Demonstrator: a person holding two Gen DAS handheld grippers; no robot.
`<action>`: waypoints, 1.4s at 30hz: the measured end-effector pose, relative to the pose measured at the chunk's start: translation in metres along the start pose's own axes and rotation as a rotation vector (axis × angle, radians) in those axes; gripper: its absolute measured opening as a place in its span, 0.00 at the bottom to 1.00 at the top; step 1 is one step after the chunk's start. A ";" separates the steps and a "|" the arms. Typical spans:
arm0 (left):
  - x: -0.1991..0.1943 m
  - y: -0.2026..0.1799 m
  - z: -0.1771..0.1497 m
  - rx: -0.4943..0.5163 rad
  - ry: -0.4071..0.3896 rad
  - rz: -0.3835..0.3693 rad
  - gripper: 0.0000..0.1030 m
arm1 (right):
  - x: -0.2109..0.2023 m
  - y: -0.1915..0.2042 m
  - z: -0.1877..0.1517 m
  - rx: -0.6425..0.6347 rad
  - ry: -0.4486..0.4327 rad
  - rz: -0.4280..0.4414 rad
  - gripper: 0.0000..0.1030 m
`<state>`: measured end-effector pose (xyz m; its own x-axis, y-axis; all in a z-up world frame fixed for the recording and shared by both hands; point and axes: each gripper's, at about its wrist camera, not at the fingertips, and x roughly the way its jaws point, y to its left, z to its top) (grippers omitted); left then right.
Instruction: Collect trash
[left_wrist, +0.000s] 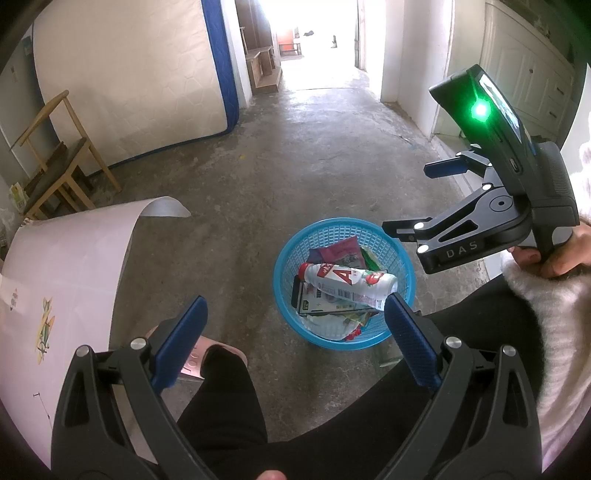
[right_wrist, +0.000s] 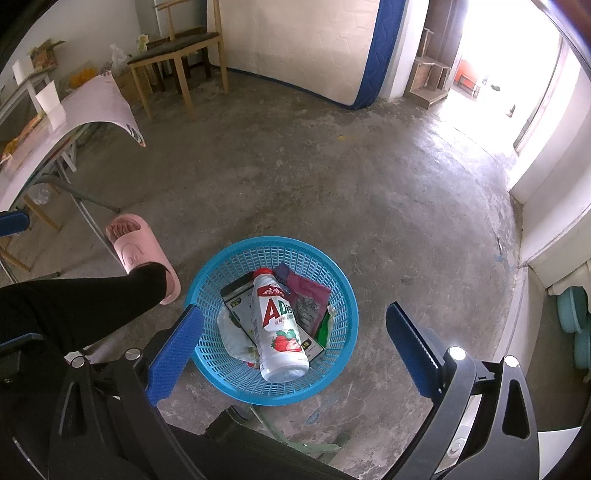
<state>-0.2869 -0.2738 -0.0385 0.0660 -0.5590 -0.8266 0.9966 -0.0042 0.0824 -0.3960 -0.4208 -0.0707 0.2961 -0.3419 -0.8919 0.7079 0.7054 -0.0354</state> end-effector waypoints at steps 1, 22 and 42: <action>0.000 0.000 0.000 0.000 0.000 0.000 0.90 | 0.000 0.001 0.000 -0.001 0.001 0.000 0.93; 0.001 0.000 0.001 0.001 0.003 -0.001 0.90 | 0.000 -0.001 0.000 0.000 0.000 0.000 0.93; -0.001 -0.002 -0.002 -0.001 -0.003 -0.007 0.90 | 0.000 -0.001 0.000 0.003 0.002 0.002 0.93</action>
<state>-0.2890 -0.2720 -0.0393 0.0585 -0.5611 -0.8257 0.9971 -0.0078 0.0760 -0.3965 -0.4217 -0.0708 0.2963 -0.3392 -0.8928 0.7091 0.7044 -0.0323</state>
